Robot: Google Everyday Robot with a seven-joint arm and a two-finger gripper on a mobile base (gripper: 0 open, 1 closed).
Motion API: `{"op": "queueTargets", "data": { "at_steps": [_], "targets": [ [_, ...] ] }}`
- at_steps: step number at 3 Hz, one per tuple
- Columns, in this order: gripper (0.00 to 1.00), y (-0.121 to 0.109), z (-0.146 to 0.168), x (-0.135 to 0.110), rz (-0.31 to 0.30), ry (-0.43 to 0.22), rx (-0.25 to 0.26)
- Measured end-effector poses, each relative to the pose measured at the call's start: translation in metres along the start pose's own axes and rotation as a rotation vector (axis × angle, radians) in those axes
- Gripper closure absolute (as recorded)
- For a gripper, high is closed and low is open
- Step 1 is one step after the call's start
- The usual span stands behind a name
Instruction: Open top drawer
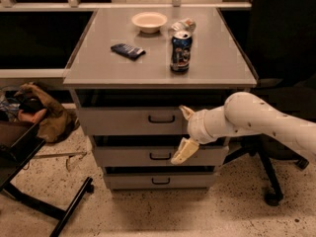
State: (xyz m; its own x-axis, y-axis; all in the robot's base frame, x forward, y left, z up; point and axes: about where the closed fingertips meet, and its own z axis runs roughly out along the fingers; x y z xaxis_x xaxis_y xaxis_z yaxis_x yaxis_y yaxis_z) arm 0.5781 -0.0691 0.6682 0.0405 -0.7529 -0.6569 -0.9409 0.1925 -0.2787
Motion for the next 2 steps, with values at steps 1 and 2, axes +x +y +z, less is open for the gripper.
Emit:
{"op": "queueTargets", "data": {
  "at_steps": [1,2],
  "targets": [
    [0.0,-0.017,0.004,-0.016,-0.058,0.034,0.07],
    [0.0,-0.033,0.005,-0.039,-0.129,0.055,0.15]
  ]
}}
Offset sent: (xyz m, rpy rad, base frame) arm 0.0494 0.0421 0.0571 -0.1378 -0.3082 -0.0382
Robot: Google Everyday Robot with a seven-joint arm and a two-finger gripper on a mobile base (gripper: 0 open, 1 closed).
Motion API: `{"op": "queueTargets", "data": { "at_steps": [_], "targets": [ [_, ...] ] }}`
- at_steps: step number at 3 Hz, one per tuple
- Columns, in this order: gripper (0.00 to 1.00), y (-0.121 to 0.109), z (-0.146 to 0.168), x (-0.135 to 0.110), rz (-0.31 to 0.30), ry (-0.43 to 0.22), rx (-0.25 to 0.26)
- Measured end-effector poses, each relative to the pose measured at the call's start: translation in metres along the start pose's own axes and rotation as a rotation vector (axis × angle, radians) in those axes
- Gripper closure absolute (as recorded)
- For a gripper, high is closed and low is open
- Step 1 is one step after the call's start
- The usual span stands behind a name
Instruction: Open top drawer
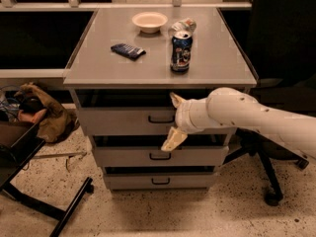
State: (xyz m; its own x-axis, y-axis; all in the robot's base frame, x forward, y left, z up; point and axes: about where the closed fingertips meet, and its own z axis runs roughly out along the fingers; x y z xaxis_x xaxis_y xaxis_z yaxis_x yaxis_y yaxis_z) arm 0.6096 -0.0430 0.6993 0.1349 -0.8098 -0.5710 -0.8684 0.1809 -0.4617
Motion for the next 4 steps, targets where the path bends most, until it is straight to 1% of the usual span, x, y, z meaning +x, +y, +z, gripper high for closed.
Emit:
{"op": "queueTargets", "data": {
  "at_steps": [1,2,3,4],
  "targets": [
    [0.0,-0.009,0.011,-0.01,-0.039,0.017,0.014],
    [0.0,-0.009,0.032,-0.009,-0.044,0.024,-0.017],
    [0.0,-0.008,0.053,-0.007,-0.039,0.039,-0.064],
    [0.0,-0.005,0.07,-0.004,-0.021,0.062,-0.132]
  ]
}}
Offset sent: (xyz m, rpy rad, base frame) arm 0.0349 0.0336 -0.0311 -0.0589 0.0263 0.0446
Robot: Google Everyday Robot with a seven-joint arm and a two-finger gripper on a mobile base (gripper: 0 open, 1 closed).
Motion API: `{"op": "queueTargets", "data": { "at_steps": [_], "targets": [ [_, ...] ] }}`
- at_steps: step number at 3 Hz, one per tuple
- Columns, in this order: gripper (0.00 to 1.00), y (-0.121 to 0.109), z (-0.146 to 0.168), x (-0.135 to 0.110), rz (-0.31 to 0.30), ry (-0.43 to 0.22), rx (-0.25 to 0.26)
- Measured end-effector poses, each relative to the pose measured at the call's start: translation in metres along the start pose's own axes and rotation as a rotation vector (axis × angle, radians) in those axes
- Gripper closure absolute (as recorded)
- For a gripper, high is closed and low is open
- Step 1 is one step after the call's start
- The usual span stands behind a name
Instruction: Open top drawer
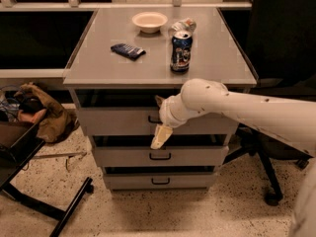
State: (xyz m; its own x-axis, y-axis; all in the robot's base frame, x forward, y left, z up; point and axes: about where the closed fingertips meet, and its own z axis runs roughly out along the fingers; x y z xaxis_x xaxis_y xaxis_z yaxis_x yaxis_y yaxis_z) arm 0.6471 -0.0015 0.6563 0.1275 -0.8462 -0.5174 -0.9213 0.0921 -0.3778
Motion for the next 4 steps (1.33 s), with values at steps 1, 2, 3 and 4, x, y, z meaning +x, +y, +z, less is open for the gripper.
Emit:
{"op": "queueTargets", "data": {
  "at_steps": [1,2,3,4],
  "targets": [
    [0.0,0.001,0.005,0.0,0.014,0.063,-0.097],
    [0.0,0.01,-0.009,-0.002,0.027,0.143,-0.2],
    [0.0,0.023,-0.034,-0.007,0.042,0.187,-0.267],
    [0.0,0.044,-0.061,-0.011,0.063,0.205,-0.317]
  ]
}}
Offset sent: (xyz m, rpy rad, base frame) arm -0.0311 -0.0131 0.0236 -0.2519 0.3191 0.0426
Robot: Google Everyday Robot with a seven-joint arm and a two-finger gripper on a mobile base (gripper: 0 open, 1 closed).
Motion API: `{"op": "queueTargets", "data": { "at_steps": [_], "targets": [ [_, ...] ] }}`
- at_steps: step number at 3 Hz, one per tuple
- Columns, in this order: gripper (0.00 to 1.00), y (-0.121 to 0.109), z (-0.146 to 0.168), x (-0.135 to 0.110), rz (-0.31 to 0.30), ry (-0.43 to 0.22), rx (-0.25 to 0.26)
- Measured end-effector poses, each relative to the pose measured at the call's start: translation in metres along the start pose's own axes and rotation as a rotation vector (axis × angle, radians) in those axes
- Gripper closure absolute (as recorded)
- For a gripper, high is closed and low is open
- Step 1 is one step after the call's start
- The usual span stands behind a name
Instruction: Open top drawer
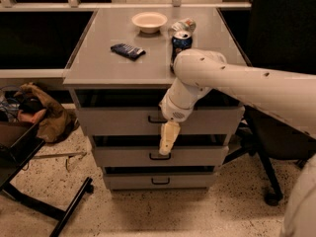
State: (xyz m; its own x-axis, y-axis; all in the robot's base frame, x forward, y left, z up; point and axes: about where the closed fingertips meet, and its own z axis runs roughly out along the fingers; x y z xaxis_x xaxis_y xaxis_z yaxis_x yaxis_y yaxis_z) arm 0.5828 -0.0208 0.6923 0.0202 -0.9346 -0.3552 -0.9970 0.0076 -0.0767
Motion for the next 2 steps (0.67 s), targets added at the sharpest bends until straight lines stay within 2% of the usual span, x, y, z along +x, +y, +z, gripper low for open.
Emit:
{"op": "queueTargets", "data": {
  "at_steps": [2],
  "targets": [
    [0.0,-0.0075,0.01,-0.0009,-0.004,-0.002,0.014]
  ]
}}
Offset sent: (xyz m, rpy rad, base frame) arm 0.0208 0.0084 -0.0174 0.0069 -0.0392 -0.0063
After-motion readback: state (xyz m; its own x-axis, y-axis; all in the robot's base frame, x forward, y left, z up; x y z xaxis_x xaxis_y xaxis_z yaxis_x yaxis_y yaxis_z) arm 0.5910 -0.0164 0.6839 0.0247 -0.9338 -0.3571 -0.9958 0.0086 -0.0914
